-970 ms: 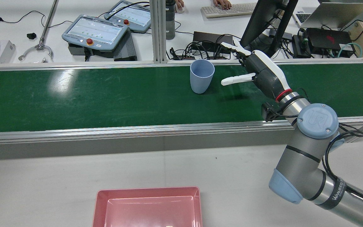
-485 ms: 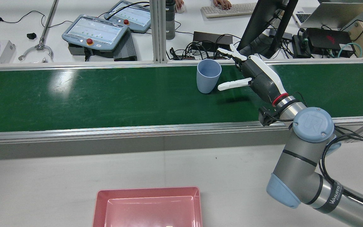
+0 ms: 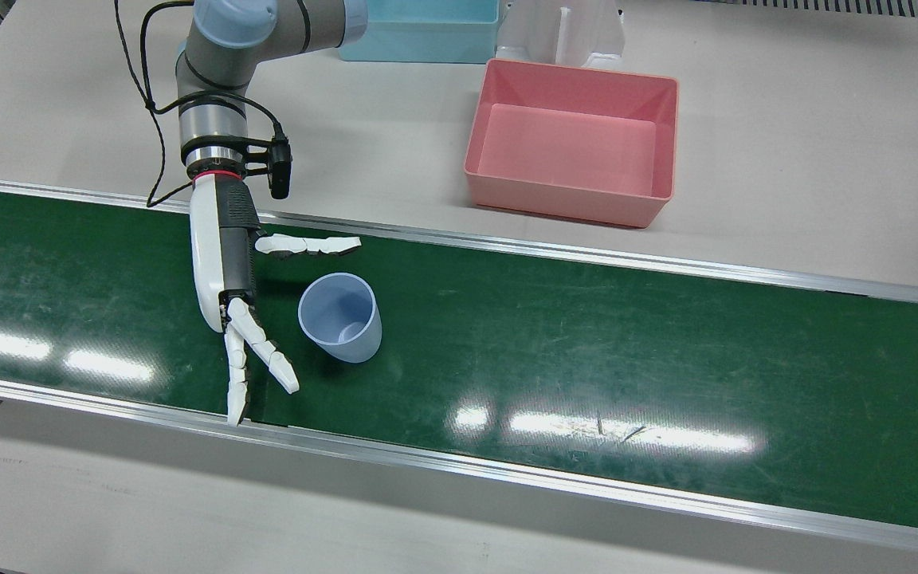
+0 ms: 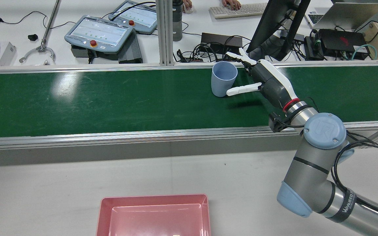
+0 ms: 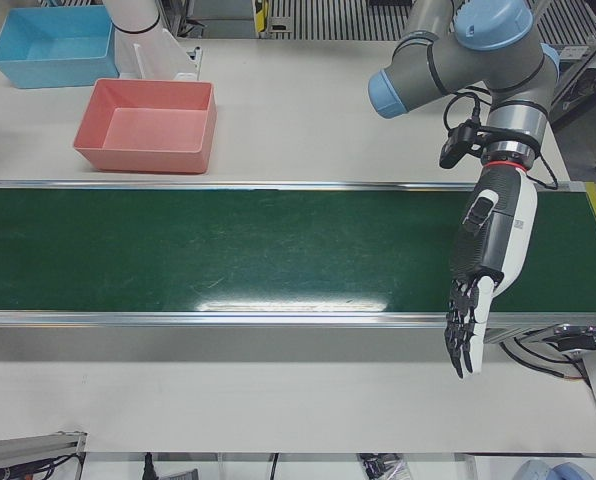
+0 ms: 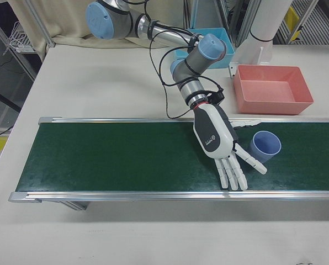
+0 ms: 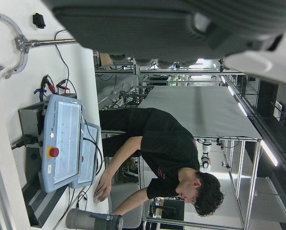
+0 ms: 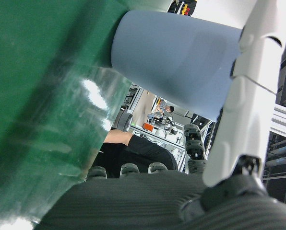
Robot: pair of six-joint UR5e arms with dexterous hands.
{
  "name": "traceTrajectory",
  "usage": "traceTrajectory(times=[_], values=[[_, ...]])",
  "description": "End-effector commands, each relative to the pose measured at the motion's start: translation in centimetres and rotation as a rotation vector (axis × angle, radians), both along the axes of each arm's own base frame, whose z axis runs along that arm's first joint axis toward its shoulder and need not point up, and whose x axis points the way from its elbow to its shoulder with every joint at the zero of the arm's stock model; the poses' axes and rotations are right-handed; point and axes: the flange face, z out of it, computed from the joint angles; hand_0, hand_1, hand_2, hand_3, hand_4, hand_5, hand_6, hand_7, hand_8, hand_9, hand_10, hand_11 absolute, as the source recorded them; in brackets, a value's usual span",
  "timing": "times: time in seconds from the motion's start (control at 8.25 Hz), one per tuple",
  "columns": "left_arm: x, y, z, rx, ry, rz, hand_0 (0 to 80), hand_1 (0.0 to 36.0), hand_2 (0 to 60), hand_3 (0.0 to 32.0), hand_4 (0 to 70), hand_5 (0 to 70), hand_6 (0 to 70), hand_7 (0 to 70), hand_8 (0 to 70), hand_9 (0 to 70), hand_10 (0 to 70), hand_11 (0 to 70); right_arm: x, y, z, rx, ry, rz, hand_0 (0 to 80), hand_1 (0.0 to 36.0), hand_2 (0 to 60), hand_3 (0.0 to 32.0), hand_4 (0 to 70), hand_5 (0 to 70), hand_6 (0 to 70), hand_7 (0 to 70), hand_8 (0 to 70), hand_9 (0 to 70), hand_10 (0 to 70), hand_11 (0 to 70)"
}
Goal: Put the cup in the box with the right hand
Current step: 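Close the right hand fingers around the light blue cup and lift it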
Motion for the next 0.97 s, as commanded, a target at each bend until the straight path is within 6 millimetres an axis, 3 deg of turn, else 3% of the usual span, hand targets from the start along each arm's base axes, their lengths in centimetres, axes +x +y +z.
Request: traceTrajectory(times=[0.0,0.73,0.85], values=[[0.00,0.00,0.00,0.000,0.000,0.000,0.0,0.0,0.0,0.0,0.0,0.0,0.0,0.0,0.0,0.0,0.0,0.0,-0.43,-0.41,0.48,-0.012,0.004,0.002,52.0,22.3,1.1,0.0,0.0,5.3,0.0,0.0,0.0,0.0,0.0,0.0],[0.00,0.00,0.00,0.000,0.000,0.000,0.0,0.0,0.0,0.0,0.0,0.0,0.0,0.0,0.0,0.0,0.0,0.0,-0.85,-0.43,-0.07,-0.001,-0.010,-0.003,51.8,22.5,3.1,0.0,0.0,5.5,0.0,0.0,0.0,0.0,0.0,0.0],[0.00,-0.01,0.07,-0.001,0.000,0.000,0.0,0.0,0.0,0.0,0.0,0.0,0.0,0.0,0.0,0.0,0.0,0.0,-0.92,-0.38,-0.07,-0.001,-0.010,-0.003,53.0,24.4,6.5,0.0,0.0,6.3,2.8,5.9,0.0,0.1,0.0,0.0]])
